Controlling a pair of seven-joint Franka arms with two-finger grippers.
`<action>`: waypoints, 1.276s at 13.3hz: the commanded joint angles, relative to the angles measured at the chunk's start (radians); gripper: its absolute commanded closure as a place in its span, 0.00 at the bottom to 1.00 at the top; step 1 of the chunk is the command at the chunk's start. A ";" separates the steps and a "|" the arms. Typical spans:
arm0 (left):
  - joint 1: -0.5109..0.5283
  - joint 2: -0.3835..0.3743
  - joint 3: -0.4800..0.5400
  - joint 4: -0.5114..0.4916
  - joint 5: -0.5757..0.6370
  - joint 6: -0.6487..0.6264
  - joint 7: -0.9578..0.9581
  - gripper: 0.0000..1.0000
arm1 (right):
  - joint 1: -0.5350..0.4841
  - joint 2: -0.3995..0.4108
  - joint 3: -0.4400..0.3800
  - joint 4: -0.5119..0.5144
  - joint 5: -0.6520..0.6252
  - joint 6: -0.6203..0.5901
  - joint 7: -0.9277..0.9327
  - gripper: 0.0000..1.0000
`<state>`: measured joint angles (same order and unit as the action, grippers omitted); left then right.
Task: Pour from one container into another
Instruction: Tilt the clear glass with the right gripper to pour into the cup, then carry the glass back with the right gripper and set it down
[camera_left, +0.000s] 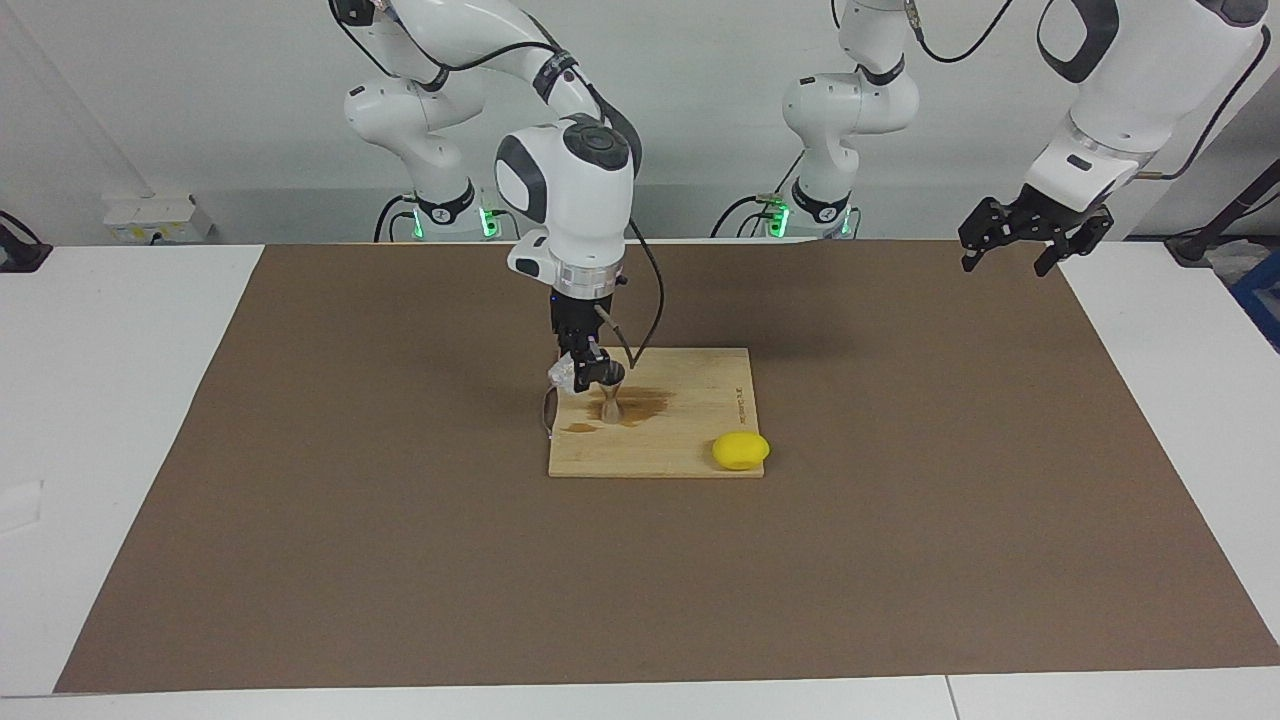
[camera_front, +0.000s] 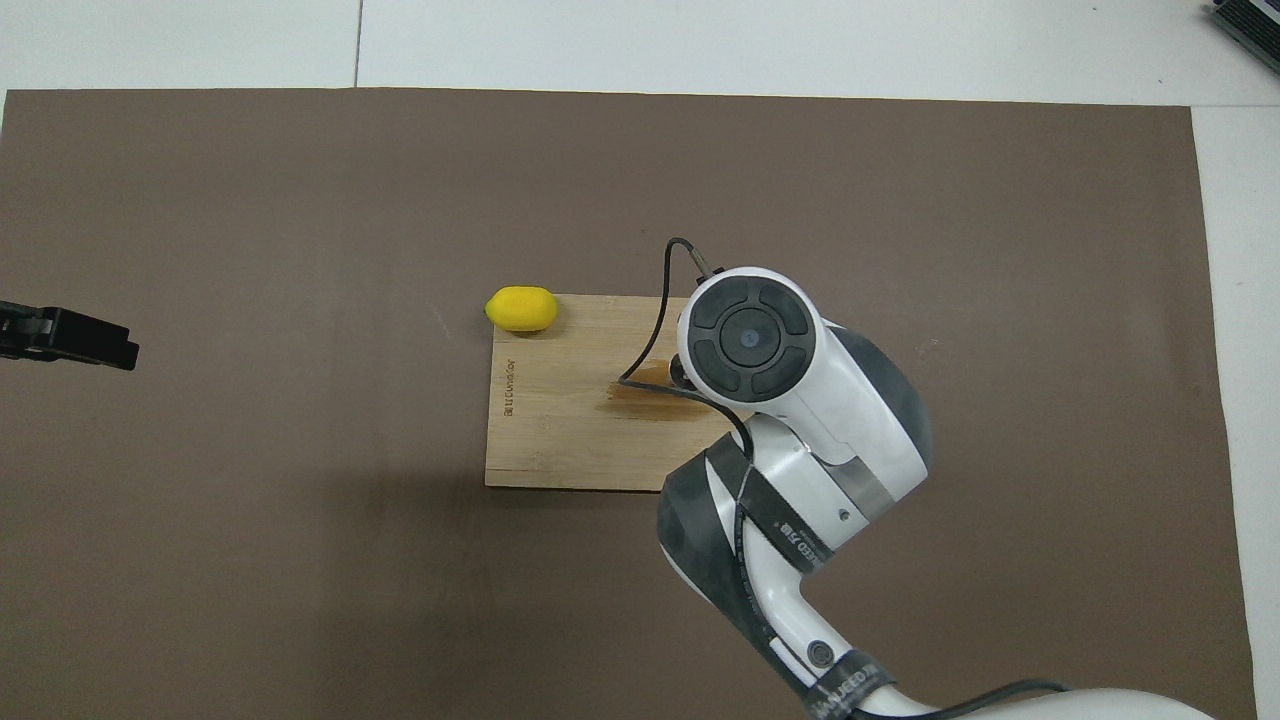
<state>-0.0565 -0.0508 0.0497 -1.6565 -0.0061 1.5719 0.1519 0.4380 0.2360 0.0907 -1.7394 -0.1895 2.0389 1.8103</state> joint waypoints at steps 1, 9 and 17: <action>0.007 -0.030 -0.005 -0.035 0.018 0.017 -0.014 0.00 | -0.021 -0.004 0.006 0.008 0.065 -0.002 0.021 0.75; 0.007 -0.030 -0.005 -0.037 0.017 0.013 -0.014 0.00 | -0.059 0.002 0.006 0.006 0.220 0.021 0.012 0.75; -0.008 -0.027 -0.013 -0.012 0.014 -0.003 -0.034 0.00 | -0.235 -0.007 0.006 -0.057 0.563 0.050 -0.081 0.76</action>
<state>-0.0568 -0.0540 0.0469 -1.6560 -0.0061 1.5714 0.1482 0.2692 0.2417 0.0872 -1.7548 0.2805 2.0630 1.7910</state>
